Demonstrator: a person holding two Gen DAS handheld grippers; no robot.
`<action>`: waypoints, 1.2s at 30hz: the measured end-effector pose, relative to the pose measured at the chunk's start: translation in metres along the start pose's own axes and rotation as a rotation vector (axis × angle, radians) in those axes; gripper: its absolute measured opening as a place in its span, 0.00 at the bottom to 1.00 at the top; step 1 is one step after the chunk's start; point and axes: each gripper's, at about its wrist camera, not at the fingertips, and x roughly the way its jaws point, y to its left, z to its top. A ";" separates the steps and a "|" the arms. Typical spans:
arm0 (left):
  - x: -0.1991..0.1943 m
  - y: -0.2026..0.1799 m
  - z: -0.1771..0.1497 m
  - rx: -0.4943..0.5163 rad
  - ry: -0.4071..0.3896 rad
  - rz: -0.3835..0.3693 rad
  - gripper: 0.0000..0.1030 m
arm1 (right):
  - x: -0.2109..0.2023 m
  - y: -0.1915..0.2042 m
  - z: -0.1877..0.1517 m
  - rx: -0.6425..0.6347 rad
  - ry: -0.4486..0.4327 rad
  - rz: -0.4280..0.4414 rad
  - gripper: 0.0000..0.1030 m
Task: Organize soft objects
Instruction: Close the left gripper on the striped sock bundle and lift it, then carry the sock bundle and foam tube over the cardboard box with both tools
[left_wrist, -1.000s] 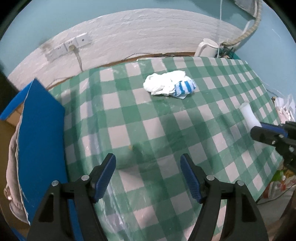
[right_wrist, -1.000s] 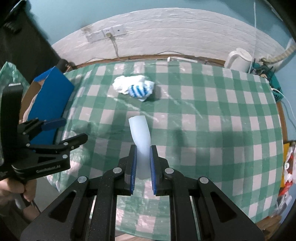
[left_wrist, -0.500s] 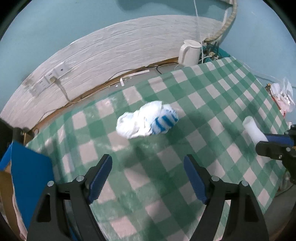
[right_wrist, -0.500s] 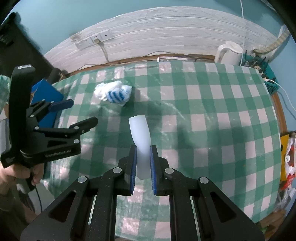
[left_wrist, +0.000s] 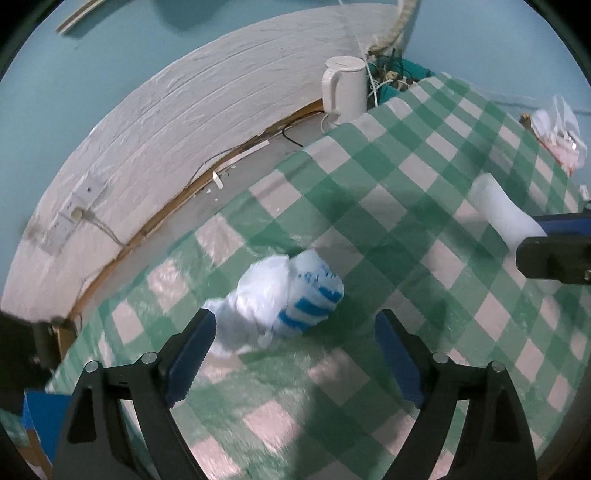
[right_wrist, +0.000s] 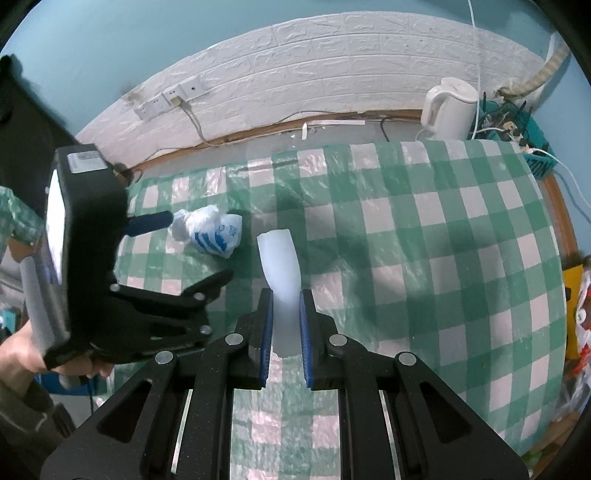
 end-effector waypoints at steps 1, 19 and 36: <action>0.002 -0.002 0.002 0.014 -0.001 0.008 0.86 | 0.001 0.000 0.001 -0.002 0.001 -0.003 0.11; 0.033 0.006 0.023 -0.036 -0.006 -0.027 0.59 | 0.013 -0.005 0.004 0.008 0.018 -0.019 0.11; -0.007 0.005 0.003 -0.075 -0.065 -0.028 0.58 | -0.001 0.005 0.004 -0.014 -0.015 -0.020 0.11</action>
